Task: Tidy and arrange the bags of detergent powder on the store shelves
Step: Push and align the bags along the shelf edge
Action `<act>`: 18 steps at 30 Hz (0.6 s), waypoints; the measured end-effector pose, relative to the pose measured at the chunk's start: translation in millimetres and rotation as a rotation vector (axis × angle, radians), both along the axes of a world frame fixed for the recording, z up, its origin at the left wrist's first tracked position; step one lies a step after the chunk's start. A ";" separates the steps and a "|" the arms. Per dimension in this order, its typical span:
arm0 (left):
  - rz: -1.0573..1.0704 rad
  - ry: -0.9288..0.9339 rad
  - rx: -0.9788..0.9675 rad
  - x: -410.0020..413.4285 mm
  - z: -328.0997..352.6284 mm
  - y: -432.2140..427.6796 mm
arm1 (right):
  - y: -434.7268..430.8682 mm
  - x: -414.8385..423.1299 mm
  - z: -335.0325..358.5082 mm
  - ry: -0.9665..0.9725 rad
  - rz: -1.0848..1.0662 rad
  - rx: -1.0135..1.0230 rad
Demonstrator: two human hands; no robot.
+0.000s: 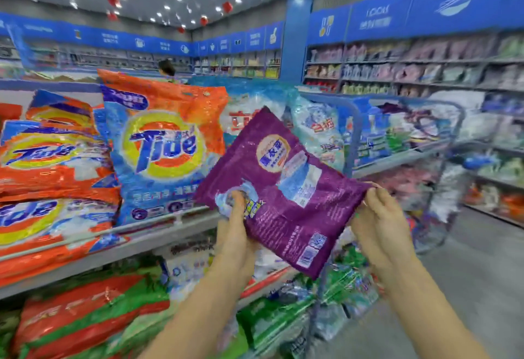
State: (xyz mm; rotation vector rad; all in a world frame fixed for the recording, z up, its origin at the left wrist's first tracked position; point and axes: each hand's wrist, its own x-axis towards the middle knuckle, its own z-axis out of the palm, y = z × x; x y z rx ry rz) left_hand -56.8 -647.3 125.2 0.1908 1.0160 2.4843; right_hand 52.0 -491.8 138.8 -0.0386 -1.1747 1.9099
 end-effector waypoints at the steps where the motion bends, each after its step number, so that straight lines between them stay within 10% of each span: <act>1: 0.051 0.018 -0.043 5.9 1.1 16.7 | 18.0 10.1 -8.8 -0.059 -0.036 -0.080; 4: 0.098 0.059 -0.203 29.7 3.5 75.9 | 69.4 41.4 -28.5 -0.314 -0.209 -0.037; 11: 0.194 0.280 -0.283 96.3 -4.3 185.1 | 133.9 102.8 -19.0 -0.449 -0.743 0.757; 18: -0.001 0.479 -0.088 154.8 -14.2 282.1 | 175.5 109.9 -27.1 -0.588 -0.238 0.702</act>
